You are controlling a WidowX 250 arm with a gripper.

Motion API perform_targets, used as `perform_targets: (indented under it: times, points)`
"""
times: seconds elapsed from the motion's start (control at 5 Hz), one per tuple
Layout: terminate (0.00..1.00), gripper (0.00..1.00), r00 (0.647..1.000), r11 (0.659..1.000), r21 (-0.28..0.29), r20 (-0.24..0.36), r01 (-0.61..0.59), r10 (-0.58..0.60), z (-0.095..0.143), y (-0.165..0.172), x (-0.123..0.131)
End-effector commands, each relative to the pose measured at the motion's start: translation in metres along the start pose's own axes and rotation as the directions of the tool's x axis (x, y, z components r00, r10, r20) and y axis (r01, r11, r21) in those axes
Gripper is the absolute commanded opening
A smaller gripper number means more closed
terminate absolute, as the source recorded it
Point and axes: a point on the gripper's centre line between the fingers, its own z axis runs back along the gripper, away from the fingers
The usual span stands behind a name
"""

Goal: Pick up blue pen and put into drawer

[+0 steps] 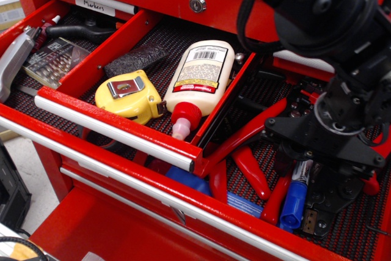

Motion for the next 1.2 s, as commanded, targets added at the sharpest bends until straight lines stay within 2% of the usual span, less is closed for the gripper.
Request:
perform_targets:
  times: [0.0, 0.2, 0.4, 0.6, 0.8, 1.0]
  points:
    - [0.00, 0.00, 0.996, 1.000, -0.018, -0.086, -0.025, 0.023, 0.048, -0.010, 0.004]
    - [0.00, 0.00, 0.993, 0.999, -0.012, -0.111, -0.041, 0.040, 0.067, -0.011, 0.004]
    - [0.00, 0.00, 0.995, 0.996, 0.077, -0.094, -0.036, 0.043, 0.101, 0.012, 0.016]
    - [0.00, 0.00, 0.991, 0.980, 0.161, -0.035, -0.119, 0.126, 0.119, 0.057, 0.031]
    - [0.00, 0.00, 0.978, 0.942, 0.267, 0.014, -0.204, 0.208, 0.129, 0.089, 0.048]
    - [0.00, 0.00, 0.957, 0.920, 0.262, 0.079, -0.291, 0.280, 0.122, 0.128, 0.061]
